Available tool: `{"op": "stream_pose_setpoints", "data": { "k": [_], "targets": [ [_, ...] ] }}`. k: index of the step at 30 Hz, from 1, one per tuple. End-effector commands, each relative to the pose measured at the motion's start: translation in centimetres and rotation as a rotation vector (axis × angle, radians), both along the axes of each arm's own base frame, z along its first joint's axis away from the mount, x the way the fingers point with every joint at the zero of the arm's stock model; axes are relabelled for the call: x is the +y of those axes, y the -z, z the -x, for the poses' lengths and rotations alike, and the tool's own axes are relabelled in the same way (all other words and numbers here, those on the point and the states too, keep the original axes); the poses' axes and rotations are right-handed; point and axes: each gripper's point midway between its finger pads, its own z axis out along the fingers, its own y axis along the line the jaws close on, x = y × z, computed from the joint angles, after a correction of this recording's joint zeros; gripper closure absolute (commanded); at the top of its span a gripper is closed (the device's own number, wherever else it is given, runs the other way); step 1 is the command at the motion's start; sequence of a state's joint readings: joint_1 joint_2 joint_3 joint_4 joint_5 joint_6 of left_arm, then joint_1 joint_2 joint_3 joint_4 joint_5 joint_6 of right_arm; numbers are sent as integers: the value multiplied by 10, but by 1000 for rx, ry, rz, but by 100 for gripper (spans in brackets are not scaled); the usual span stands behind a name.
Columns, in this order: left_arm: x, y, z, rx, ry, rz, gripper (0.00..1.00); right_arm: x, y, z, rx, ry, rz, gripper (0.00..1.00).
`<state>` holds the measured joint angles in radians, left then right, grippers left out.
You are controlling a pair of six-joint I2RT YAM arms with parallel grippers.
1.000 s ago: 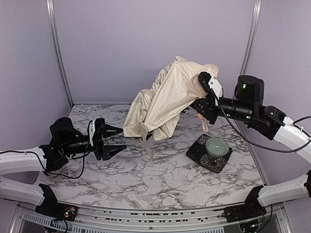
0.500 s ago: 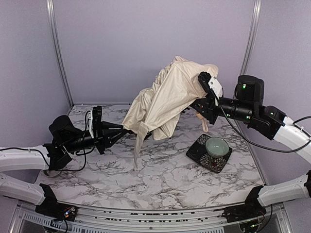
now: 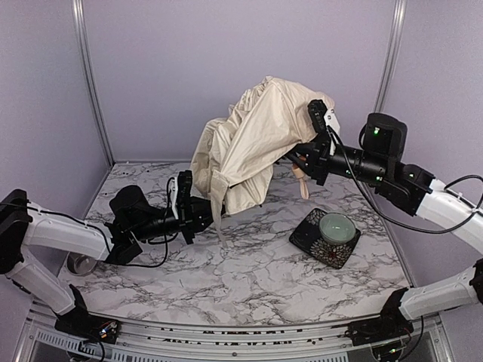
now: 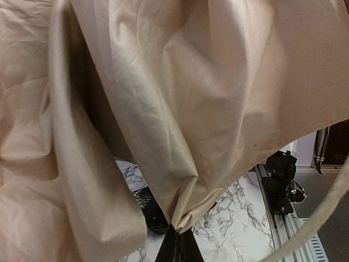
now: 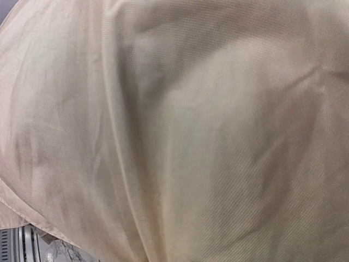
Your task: Put away the umbrella
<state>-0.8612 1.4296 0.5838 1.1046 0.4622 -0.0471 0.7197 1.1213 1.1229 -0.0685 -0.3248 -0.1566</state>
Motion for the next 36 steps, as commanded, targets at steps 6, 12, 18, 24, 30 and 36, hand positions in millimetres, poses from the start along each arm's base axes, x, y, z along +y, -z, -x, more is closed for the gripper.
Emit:
{"op": "stream_pose_setpoints", "data": {
  "k": [6,12,18,24,30,36],
  "targets": [
    [-47,-67,9,-124,72,211,100,25,-34,3,-10,-100,-191,100],
    [-66,-56,7,-121,45,196,100,26,-44,2,-24,-83,-227,100],
    [-66,-13,36,-254,38,32,74,4,-62,-6,-65,-4,-246,100],
    [-44,42,39,-253,-18,-125,56,-5,-70,-6,-103,22,-218,100],
    [-10,86,31,-265,-134,-267,43,-12,-72,-2,-145,24,-137,100],
    [25,122,-9,-103,-261,-325,40,-19,-74,6,-186,20,-58,100]
  ]
}}
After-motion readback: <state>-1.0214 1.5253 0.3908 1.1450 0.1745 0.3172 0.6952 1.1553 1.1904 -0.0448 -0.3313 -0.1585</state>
